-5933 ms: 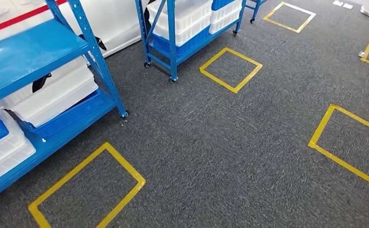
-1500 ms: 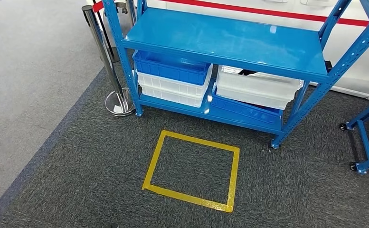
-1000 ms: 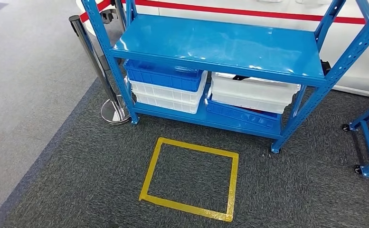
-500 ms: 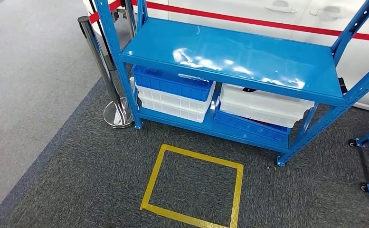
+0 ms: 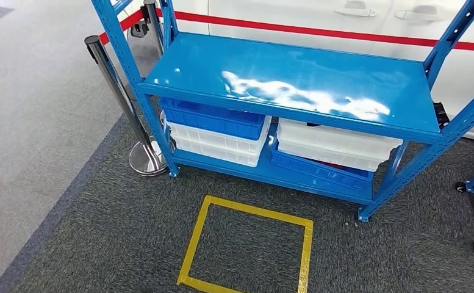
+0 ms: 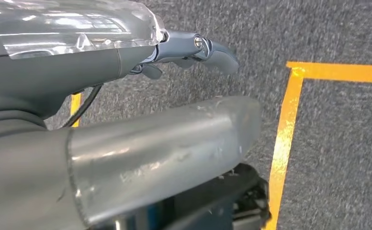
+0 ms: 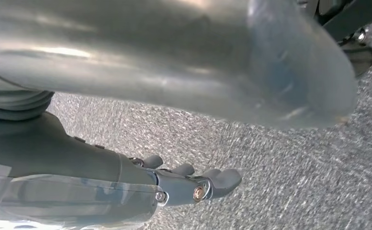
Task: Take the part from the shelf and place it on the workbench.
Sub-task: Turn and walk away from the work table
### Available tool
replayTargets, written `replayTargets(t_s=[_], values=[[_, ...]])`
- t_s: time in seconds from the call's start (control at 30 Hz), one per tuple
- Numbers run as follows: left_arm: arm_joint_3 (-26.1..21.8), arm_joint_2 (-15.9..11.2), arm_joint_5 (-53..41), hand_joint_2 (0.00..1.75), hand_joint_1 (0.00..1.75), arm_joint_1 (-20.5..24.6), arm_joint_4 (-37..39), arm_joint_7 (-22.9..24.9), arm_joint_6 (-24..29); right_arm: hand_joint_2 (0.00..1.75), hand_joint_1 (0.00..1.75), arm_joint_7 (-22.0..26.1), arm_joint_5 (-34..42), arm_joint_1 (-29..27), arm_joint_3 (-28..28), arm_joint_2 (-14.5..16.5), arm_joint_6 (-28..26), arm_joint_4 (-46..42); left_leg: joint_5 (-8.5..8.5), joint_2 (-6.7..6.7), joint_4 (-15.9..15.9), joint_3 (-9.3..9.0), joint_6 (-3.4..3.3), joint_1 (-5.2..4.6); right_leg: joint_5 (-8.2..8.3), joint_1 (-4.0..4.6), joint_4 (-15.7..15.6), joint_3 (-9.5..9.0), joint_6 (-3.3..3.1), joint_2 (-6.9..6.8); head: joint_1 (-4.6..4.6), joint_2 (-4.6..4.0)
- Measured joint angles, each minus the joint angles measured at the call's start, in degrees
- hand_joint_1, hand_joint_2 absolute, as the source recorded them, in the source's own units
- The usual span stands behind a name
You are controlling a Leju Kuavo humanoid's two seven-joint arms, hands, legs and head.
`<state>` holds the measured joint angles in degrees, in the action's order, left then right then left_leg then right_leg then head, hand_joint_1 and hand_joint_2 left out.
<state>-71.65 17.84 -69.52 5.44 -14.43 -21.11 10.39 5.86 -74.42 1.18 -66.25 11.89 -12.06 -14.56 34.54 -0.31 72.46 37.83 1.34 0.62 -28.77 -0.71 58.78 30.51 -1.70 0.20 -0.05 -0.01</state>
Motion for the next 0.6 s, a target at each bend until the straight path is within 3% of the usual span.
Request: replayTargets(t_s=[0.07,0.13,0.23,0.3,0.33,0.43,0.47,0.5,0.53,0.6], values=[[-0.01,-0.05,0.02,0.0,0.0,-0.11,0.0,0.0,-0.02,0.0,0.0,0.0,0.0,-0.07,-0.01,0.01,0.03,0.01,-5.4,0.06,-6.76,-1.28,-0.55,-0.09,-1.07,0.01,-0.01,-1.41,0.25,-0.01,-0.01,-0.01],[-0.02,-0.12,0.03,0.0,0.0,-0.1,0.0,0.0,-0.04,0.0,0.0,0.02,-0.01,-0.03,-0.02,0.02,0.09,0.04,-8.57,0.18,-11.54,-2.43,-1.38,-0.46,-1.98,0.09,-0.11,-2.15,0.84,0.06,-0.06,0.0],[-0.02,-0.13,0.03,0.0,0.0,-0.11,0.01,0.0,-0.1,0.0,0.0,0.07,0.0,0.18,-0.02,0.0,0.13,0.04,-8.68,0.08,-13.09,-3.6,-2.58,-0.57,-2.29,0.17,0.25,-3.06,2.03,0.06,-0.14,0.01],[-0.02,-0.09,0.03,0.0,0.0,-0.13,0.02,0.0,-0.11,0.0,0.0,0.09,0.0,0.23,-0.02,-0.05,0.15,0.04,-8.58,-0.03,-13.87,-5.1,-3.3,-0.33,-2.66,0.12,2.12,-2.9,2.47,-0.03,0.11,0.01],[-0.02,-0.08,0.04,0.0,0.0,-0.07,0.02,0.0,-0.11,0.0,0.0,0.09,-0.01,0.28,-0.02,-0.08,0.16,0.04,-8.4,-0.03,-14.15,-5.75,-3.6,-0.28,-3.45,0.03,4.45,-1.64,2.65,-0.05,0.26,0.01],[-0.02,-0.09,0.07,0.0,0.0,0.04,0.02,0.0,-0.11,0.0,0.0,0.1,-0.02,0.34,-0.02,-0.09,0.18,0.05,-7.28,-0.07,-14.25,-6.92,-4.09,-0.41,-7.4,-0.16,13.51,5.34,3.34,-0.06,0.53,0.0],[-0.02,-0.08,0.06,0.0,0.0,-0.02,0.02,0.0,-0.11,0.0,0.0,0.09,-0.02,0.27,-0.02,-0.09,0.19,0.06,-6.75,-0.14,-14.25,-7.47,-4.05,-0.42,-7.86,-0.22,14.45,6.94,3.52,-0.07,0.53,0.0],[-0.02,-0.08,0.06,0.0,0.0,-0.11,0.02,0.0,-0.11,0.0,0.0,0.09,-0.02,0.17,-0.02,-0.09,0.19,0.07,-6.17,-0.24,-14.25,-8.19,-3.92,-0.4,-7.02,-0.29,13.47,7.56,3.6,-0.08,0.54,0.01],[-0.02,-0.07,0.05,0.0,0.0,-0.17,0.02,0.0,-0.11,0.0,0.0,0.09,-0.02,0.05,-0.02,-0.11,0.19,0.07,-5.54,-0.31,-14.25,-9.01,-3.74,-0.39,-4.88,-0.34,10.92,7.42,3.6,-0.11,0.56,0.01],[-0.03,-0.04,0.04,0.0,0.0,-0.19,0.03,0.0,-0.13,0.0,0.0,0.09,-0.02,-0.18,-0.04,-0.17,0.21,0.07,-4.2,-0.33,-14.18,-10.38,-3.21,-0.44,0.9,-0.26,4.53,6.51,3.13,-0.21,0.6,0.01]])
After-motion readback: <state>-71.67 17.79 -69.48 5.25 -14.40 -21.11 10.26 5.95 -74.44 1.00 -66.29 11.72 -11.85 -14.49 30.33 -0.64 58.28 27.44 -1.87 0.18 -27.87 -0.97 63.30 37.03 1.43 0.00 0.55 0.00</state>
